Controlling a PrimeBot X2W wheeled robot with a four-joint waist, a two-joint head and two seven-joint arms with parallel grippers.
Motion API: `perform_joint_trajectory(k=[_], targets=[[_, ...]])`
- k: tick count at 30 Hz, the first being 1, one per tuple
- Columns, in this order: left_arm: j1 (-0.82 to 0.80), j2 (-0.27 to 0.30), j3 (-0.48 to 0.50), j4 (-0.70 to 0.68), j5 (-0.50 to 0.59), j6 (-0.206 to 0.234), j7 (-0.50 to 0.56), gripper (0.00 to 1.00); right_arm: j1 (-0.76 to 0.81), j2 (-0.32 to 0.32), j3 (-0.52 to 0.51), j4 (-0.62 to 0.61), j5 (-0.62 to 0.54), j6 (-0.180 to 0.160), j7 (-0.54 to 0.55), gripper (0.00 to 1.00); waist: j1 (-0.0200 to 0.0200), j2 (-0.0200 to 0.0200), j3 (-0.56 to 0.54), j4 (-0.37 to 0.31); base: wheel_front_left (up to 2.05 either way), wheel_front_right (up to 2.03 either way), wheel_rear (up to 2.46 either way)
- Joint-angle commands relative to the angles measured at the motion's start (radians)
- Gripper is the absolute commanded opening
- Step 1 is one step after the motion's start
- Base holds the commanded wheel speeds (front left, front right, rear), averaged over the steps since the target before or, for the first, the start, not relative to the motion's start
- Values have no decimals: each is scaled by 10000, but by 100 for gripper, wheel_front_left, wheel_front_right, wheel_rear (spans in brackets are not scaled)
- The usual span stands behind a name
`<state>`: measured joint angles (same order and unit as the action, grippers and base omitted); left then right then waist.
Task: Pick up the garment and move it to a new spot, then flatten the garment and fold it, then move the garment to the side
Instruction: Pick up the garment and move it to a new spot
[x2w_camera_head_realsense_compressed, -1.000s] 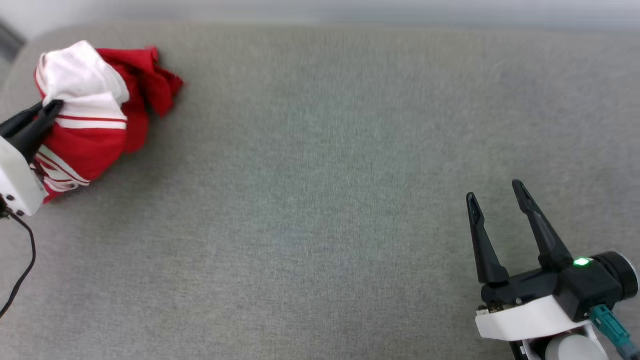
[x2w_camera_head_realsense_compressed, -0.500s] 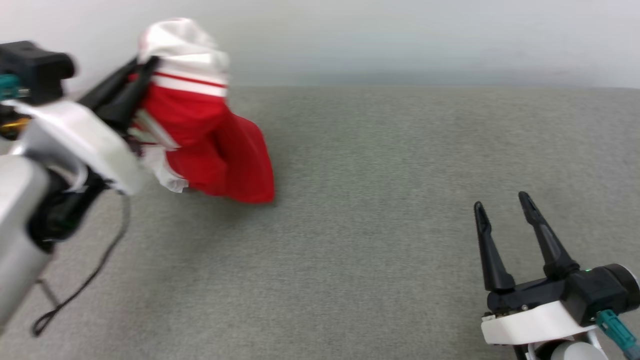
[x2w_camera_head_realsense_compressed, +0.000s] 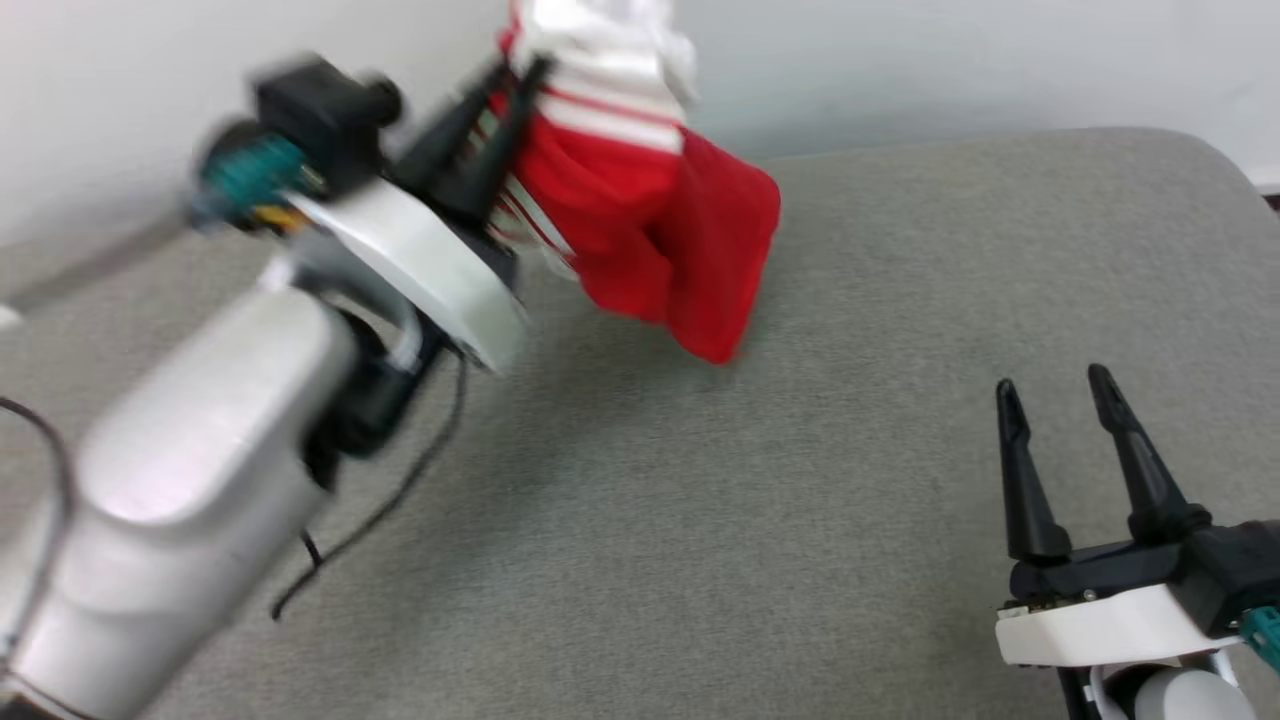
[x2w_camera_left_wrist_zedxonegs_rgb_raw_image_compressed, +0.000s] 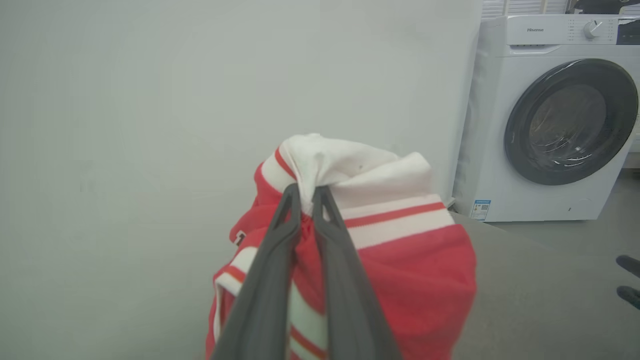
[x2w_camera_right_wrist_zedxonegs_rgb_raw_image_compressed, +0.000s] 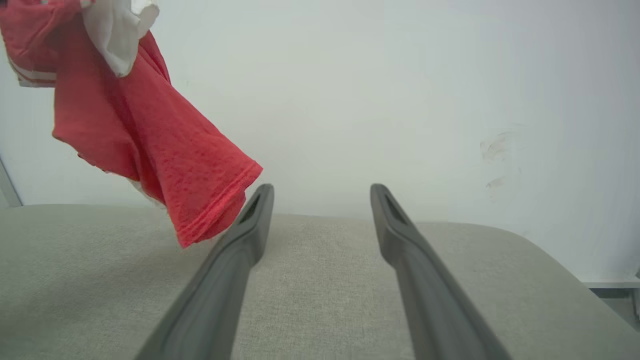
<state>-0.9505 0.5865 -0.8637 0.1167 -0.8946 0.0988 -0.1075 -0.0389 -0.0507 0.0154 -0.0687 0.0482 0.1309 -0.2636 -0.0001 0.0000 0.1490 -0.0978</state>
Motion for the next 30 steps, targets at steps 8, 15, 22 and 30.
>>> perform_joint_trajectory(k=[8,15,22,30], targets=[[2029,-1831,-2126,935,667,-81,-408,0,-133,11,-404,-12,-64,-3,-17,100,1,0,94,-211,0,0,0],[3214,-3063,-3527,2145,830,-674,-357,100,-42,9,-334,150,-185,-3,-17,100,1,0,-113,134,0,0,0],[3424,-3332,-3368,2580,771,-760,-956,100,185,9,-205,298,-261,-3,-17,100,1,0,-496,525,0,0,0],[3258,-2385,-1323,1990,659,144,-1545,100,392,9,-402,273,-286,-3,-17,100,1,0,-998,1209,0,0,0]])
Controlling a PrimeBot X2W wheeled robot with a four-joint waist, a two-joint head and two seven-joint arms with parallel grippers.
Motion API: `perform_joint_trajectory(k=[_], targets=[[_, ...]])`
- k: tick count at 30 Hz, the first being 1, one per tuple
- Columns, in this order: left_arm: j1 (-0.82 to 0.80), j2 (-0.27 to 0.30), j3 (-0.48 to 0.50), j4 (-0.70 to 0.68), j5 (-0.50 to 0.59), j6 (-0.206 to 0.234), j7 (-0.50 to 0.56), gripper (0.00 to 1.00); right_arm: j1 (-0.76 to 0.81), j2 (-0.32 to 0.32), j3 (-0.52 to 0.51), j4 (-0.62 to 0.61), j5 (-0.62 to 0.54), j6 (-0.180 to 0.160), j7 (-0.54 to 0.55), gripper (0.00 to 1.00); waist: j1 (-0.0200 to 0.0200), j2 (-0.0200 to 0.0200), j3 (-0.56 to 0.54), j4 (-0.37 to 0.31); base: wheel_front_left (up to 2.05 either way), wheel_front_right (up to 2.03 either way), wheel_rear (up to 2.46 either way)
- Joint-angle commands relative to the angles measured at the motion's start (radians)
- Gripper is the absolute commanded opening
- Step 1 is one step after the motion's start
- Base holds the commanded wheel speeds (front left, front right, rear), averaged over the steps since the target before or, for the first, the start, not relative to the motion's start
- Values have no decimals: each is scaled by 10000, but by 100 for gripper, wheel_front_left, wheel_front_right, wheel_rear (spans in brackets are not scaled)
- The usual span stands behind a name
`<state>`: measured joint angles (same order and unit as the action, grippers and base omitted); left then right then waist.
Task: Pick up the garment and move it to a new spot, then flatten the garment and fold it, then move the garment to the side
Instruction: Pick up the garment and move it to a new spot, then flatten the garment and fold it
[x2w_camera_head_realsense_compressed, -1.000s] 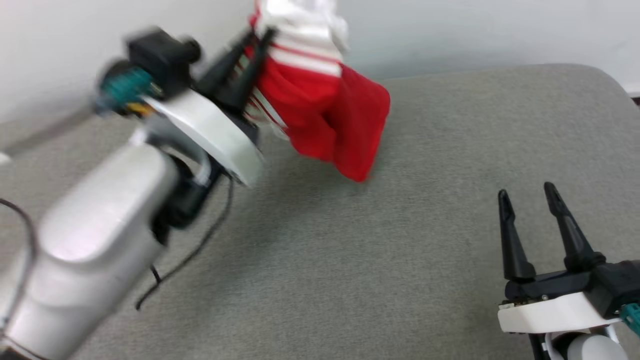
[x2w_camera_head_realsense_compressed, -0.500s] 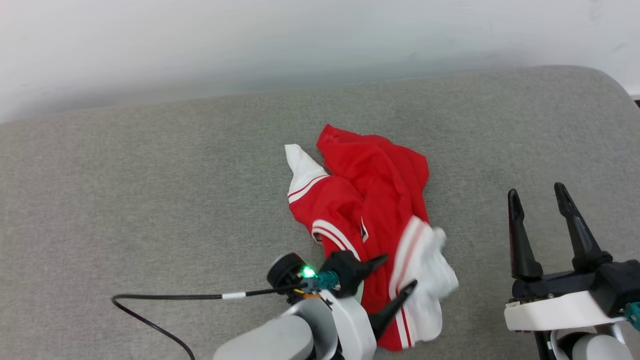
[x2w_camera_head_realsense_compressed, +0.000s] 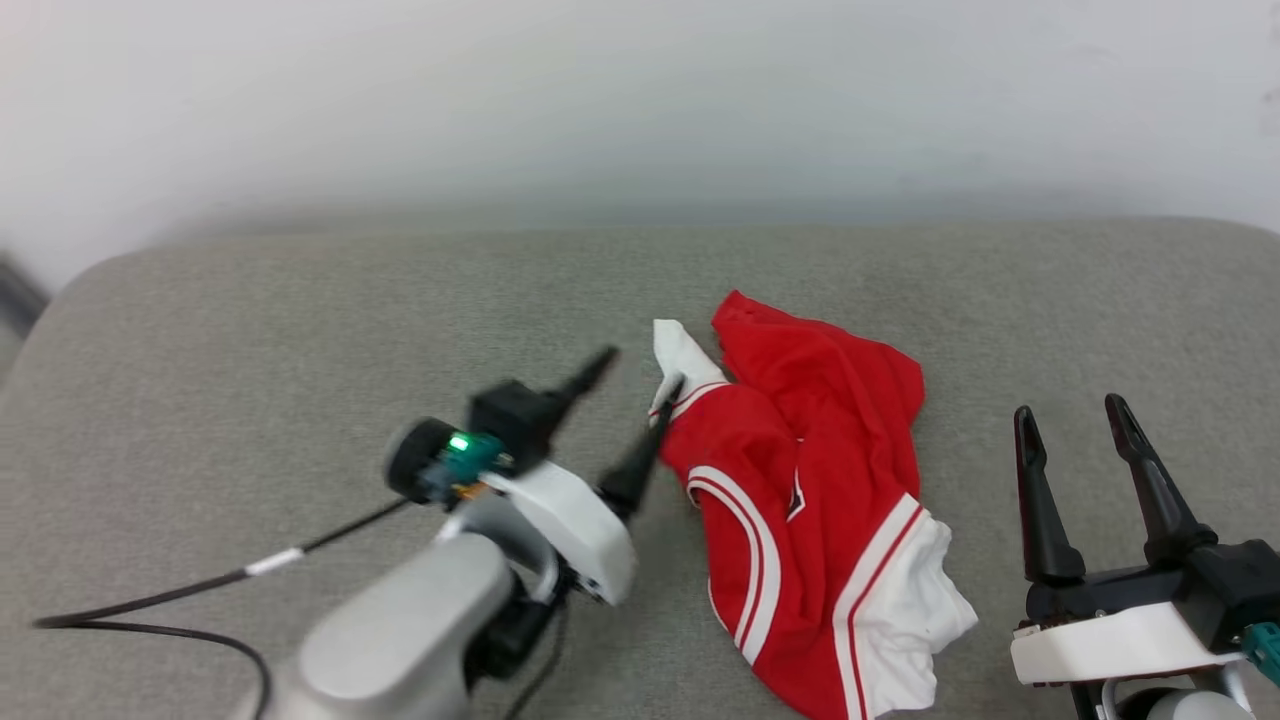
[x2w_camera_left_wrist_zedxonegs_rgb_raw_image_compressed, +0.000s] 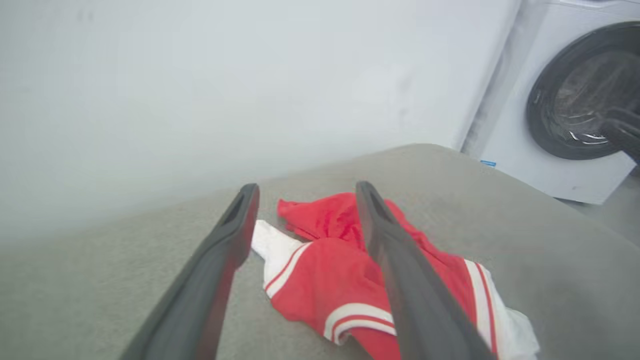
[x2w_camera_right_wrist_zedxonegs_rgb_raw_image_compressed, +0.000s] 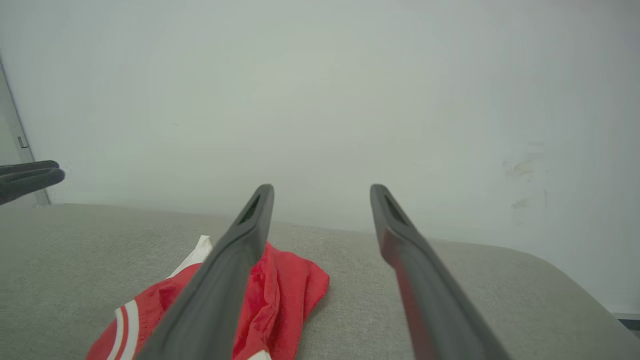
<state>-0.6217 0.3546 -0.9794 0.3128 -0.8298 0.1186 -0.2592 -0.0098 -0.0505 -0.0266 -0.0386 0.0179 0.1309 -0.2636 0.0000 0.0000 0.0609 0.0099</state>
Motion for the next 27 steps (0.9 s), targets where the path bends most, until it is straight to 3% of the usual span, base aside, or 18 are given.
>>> perform_joint_trajectory(k=[1,6,12,18,27], targets=[[22,115,137,-92,87,89,-50,100,141,7,-6,-39,32,-3,-17,100,0,0,-157,222,0,0,0],[958,862,2209,-1128,693,744,-68,100,277,6,50,-124,15,-3,-17,100,0,0,-313,618,0,0,0],[3092,1207,4386,-2222,1625,861,-61,100,359,6,-12,-197,44,-3,-17,100,0,0,-376,858,0,0,0],[4767,906,5194,-2715,2648,523,-63,100,423,6,-102,-275,179,-3,-17,100,0,0,-294,1002,0,0,0],[5998,28,6063,-2815,3123,-25,-64,100,450,6,43,-268,288,-3,-17,100,0,0,-273,915,0,0,0]])
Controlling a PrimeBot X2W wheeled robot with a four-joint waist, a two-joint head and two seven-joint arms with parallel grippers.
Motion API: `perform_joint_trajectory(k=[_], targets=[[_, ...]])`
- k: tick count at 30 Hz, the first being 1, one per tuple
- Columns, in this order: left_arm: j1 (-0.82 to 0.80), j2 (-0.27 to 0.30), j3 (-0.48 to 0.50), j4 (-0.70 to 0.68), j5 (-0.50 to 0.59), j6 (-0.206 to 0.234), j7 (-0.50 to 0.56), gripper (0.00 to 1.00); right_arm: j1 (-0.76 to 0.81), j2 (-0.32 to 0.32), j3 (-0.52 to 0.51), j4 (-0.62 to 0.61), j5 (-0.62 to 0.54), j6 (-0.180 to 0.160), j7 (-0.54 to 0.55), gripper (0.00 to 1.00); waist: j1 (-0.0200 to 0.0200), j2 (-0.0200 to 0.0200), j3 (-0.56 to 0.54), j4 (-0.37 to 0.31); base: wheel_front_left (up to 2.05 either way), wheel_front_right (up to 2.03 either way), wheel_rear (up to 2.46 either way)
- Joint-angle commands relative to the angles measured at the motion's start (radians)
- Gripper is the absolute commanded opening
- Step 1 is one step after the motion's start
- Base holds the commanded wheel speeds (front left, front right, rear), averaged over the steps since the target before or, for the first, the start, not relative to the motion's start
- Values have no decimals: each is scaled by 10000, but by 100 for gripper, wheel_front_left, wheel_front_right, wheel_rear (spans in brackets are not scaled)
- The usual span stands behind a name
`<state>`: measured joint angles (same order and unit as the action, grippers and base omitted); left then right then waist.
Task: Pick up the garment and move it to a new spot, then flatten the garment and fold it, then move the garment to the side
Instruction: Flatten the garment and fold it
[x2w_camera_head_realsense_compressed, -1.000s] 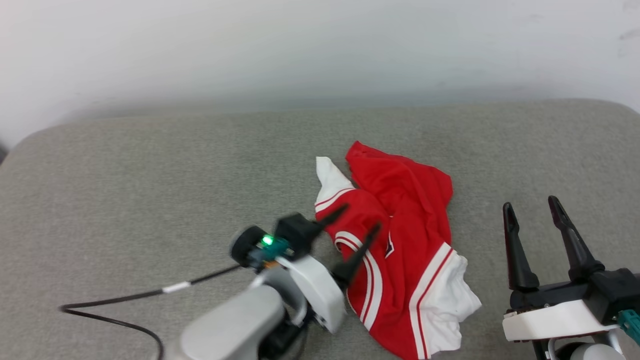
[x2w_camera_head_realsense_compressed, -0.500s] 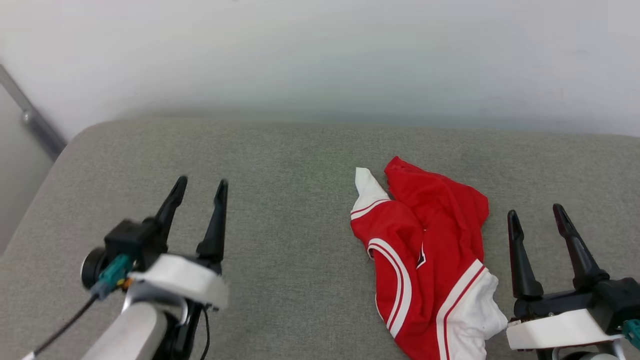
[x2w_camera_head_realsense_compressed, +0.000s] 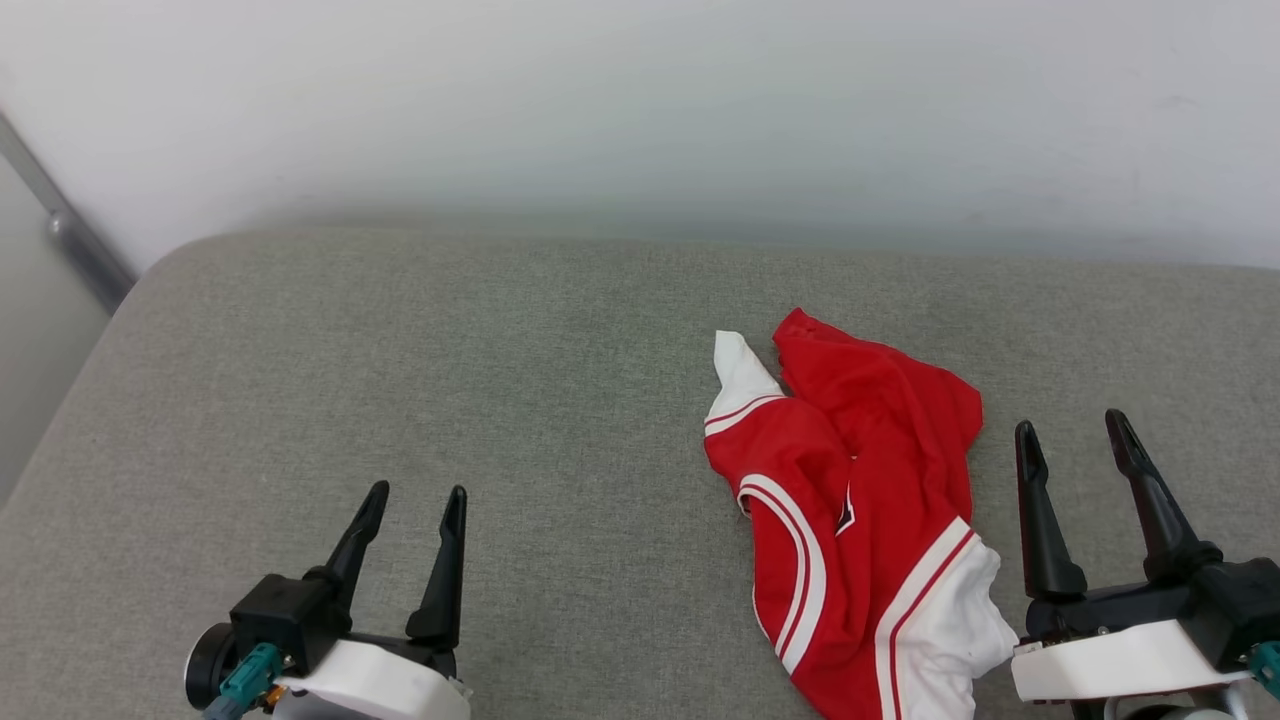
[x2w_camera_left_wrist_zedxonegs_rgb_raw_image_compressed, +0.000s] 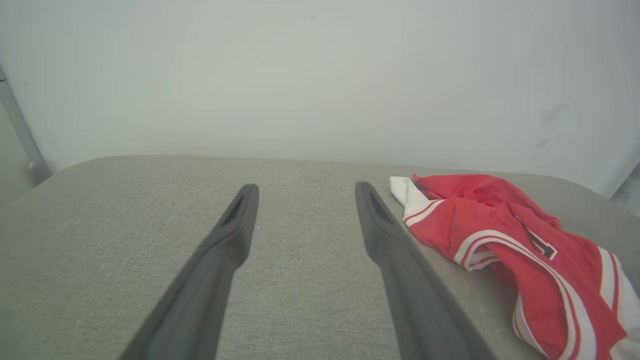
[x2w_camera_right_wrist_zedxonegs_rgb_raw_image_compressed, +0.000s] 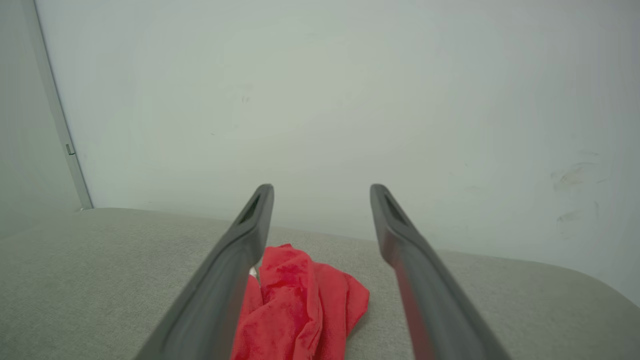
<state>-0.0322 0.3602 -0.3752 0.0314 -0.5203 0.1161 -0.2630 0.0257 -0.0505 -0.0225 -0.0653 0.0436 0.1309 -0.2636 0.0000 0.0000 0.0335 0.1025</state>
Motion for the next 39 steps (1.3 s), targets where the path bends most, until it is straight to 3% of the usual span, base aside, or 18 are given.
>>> perform_joint_trajectory(k=[1,6,15,21,23,24,27,32,39], targets=[[111,-27,37,53,87,-92,-25,100,88,6,34,6,32,-3,-17,100,0,0,3,-45,0,0,0],[-187,4,-17,240,-71,-467,150,100,-10,6,55,20,-38,-3,-17,100,0,0,59,-302,0,0,0],[-2284,794,-541,-709,-362,-1552,2615,100,-399,6,-33,-244,-118,-3,-17,100,0,0,838,-1002,0,0,0],[-4727,1294,-961,-831,-1164,-2116,5707,100,-632,6,-53,-386,-88,-3,-17,100,0,0,1759,-1542,0,0,0],[-5765,1495,-1260,-493,-1915,-2304,7391,100,-855,7,-1,-456,-37,-3,-17,100,0,0,2251,-1894,0,0,0],[-6686,1819,-1589,-64,-2532,-2376,9033,100,-1077,7,-2,-500,68,-3,-17,100,0,0,2726,-2250,0,0,0],[-7415,1957,-1897,333,-3003,-2425,10280,100,-1251,7,4,-455,189,-3,-17,100,0,0,3118,-2582,0,0,0],[-8150,2129,-2476,980,-3219,-2439,11510,100,-1473,9,142,-429,457,-3,-17,100,0,0,3628,-3052,0,0,0],[-8594,2012,-2821,1767,-3178,-2452,11575,100,-1642,9,257,-414,666,-3,-17,100,0,0,4080,-3462,0,0,0]])
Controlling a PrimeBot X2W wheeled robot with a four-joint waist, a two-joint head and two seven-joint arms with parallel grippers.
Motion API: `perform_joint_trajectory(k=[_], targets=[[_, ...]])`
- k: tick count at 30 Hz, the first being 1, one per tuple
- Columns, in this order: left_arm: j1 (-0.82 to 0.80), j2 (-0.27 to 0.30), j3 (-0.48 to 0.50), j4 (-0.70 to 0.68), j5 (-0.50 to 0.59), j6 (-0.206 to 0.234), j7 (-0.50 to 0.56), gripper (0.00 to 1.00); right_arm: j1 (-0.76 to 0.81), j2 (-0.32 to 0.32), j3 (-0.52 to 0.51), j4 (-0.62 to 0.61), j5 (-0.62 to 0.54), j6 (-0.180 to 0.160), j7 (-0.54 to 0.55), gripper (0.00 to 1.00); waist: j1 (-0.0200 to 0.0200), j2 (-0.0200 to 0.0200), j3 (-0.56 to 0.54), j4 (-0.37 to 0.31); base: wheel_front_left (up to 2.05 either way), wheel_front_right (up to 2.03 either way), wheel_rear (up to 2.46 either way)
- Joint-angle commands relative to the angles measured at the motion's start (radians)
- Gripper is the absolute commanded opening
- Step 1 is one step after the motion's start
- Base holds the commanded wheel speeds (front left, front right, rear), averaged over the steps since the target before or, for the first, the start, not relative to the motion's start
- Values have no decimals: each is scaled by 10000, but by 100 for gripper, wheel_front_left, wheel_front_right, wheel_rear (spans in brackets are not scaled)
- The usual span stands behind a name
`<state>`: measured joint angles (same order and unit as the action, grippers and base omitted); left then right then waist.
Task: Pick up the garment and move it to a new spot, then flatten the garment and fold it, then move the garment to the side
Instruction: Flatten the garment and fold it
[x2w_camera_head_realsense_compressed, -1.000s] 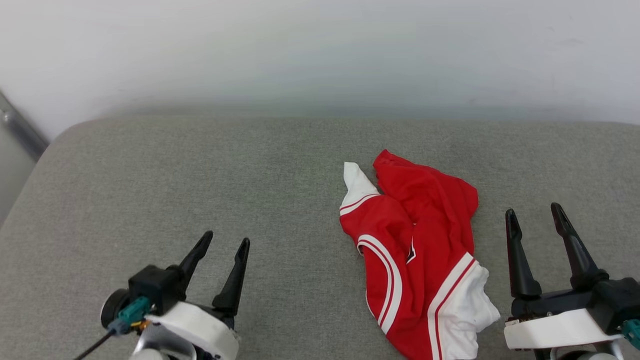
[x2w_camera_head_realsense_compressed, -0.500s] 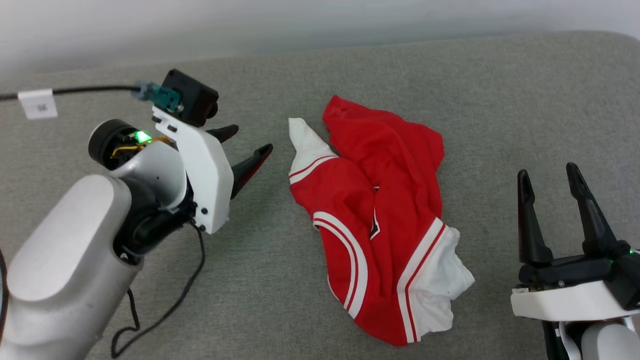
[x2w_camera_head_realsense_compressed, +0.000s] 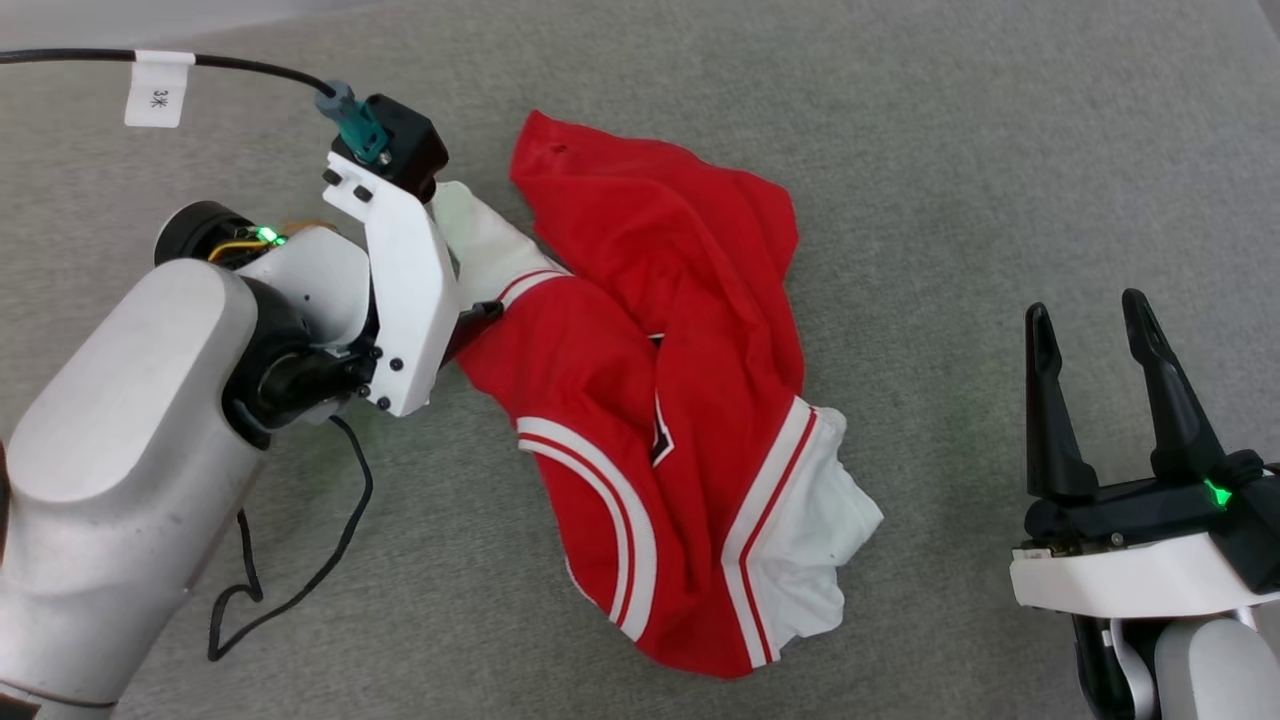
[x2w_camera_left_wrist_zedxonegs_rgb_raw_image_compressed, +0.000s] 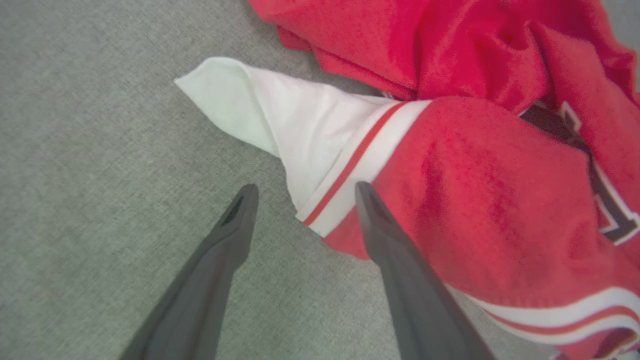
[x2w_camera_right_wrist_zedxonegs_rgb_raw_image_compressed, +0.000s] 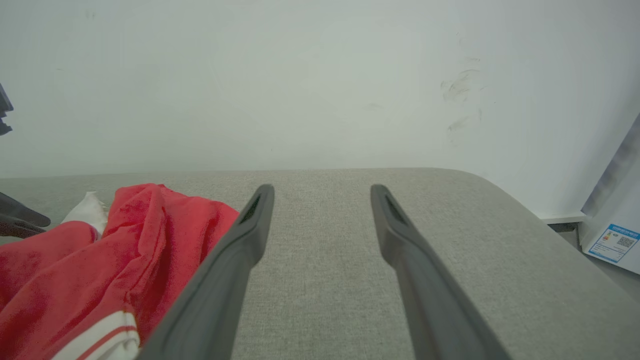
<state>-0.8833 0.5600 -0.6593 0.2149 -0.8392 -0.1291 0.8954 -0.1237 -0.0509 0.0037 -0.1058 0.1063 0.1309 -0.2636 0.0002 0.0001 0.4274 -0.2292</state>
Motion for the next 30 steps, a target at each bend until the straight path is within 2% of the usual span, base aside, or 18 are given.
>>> perform_joint_trajectory(k=[1,5,6,7,8,11,17,26,30], targets=[[-149,14,-5,49,51,-1,-49,100,-184,13,10,-21,51,-3,-17,100,-2,-1,199,-194,0,0,0],[-290,118,-342,451,152,-7,-208,100,-221,13,10,-42,99,-3,-17,100,-2,-1,370,-328,0,0,0],[-279,150,-429,552,105,-8,-217,96,-226,13,-23,-46,140,-3,-17,100,-2,-1,399,-340,0,0,0],[-241,170,-545,636,48,-9,-226,36,-232,13,-51,-61,165,-3,-17,100,-2,-1,417,-338,0,0,0],[-194,196,-679,667,-32,-10,-185,0,-228,13,-71,-80,168,-3,-17,100,-2,-1,432,-326,0,0,0],[-192,283,-822,660,-256,1,-486,0,-212,13,-161,-94,103,-3,-17,100,-2,-1,405,-192,0,0,0],[-116,333,-546,832,-574,0,-1918,0,-83,11,-230,35,-205,-3,-17,100,-2,-1,-205,368,0,0,0],[1059,646,33,1007,-1164,0,-4016,0,441,10,-327,266,-794,-3,-17,100,-2,-1,-1605,1768,0,0,0],[1961,976,317,983,-1296,61,-4867,0,677,10,-229,353,-961,-3,-17,100,-2,-1,-2150,2378,0,0,0]])
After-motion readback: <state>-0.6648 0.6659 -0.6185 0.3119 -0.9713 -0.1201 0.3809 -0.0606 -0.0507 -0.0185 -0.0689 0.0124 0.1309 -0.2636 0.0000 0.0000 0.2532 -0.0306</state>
